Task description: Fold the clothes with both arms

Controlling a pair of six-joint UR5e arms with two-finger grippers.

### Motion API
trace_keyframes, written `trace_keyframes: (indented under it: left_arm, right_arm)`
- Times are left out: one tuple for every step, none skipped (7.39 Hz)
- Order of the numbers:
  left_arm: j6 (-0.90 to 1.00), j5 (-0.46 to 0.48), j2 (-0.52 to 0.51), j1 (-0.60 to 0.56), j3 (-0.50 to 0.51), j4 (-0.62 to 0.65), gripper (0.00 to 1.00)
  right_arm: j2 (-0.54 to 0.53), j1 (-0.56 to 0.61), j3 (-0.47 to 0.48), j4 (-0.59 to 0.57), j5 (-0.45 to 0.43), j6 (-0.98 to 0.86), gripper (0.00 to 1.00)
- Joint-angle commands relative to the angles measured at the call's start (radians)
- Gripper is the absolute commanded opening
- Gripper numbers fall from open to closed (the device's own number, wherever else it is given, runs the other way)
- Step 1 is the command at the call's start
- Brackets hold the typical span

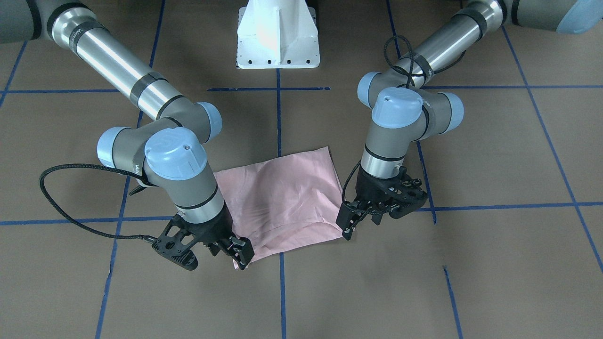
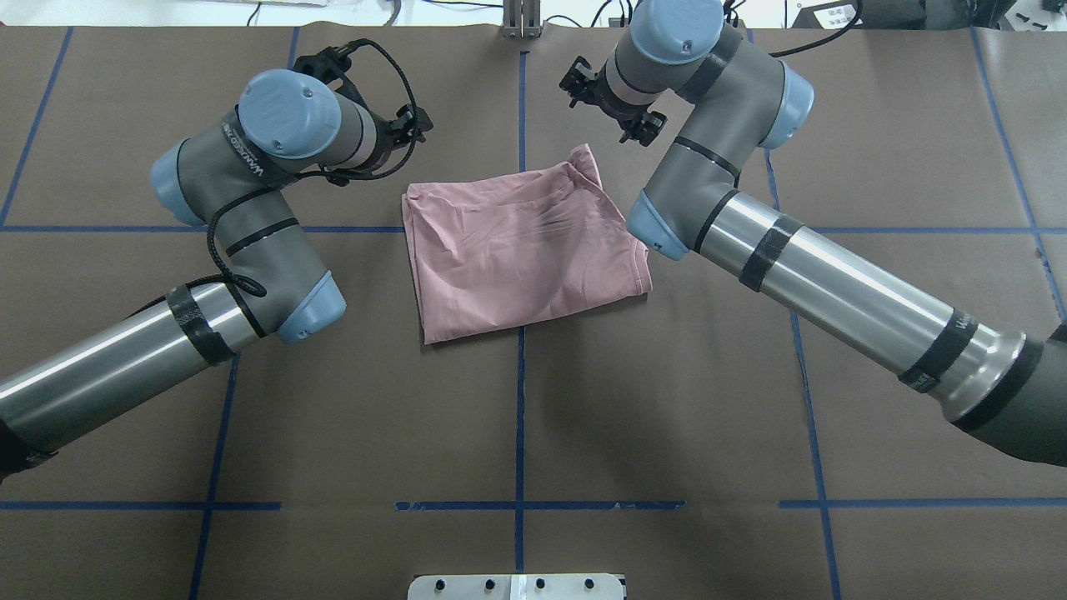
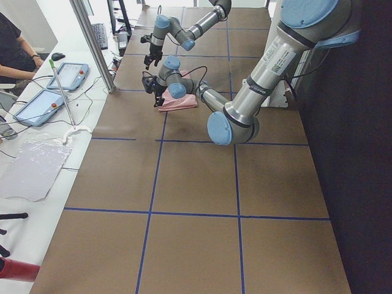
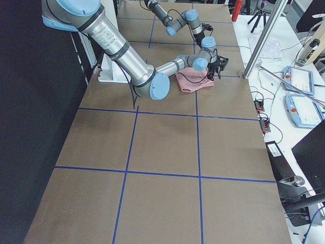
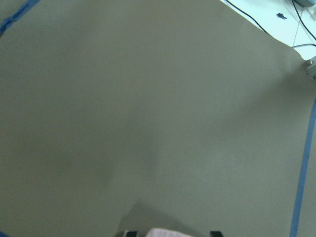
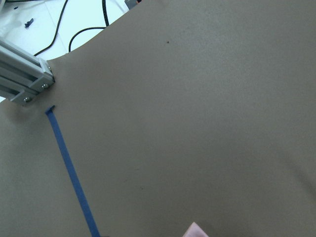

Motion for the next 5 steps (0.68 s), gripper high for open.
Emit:
trace_keyframes:
  left_arm:
    - [0.105,-0.178,0.041,-0.083,-0.071,0.011,1.00]
    - [0.206,-0.198,0.130,-0.128,-0.170,0.014,1.00]
    - [0.337,-0.200,0.219,-0.171,-0.265,0.016,1.00]
    - [0.459,-0.203,0.309,-0.203,-0.348,0.051,1.00]
    - [0.583,-0.226,0.365,-0.249,-0.422,0.125,1.00]
  right_arm:
    - [-0.020,0.049,0.030,-0.014,0.023,-0.104,1.00]
    - [-0.082,0.087,0.085,-0.017,0.047,-0.156,1.00]
    - [-0.180,0.139,0.176,-0.024,0.098,-0.298,1.00]
    - [-0.294,0.206,0.267,-0.035,0.153,-0.463,1.00]
    - [-0.398,0.266,0.353,-0.090,0.217,-0.586,1.00]
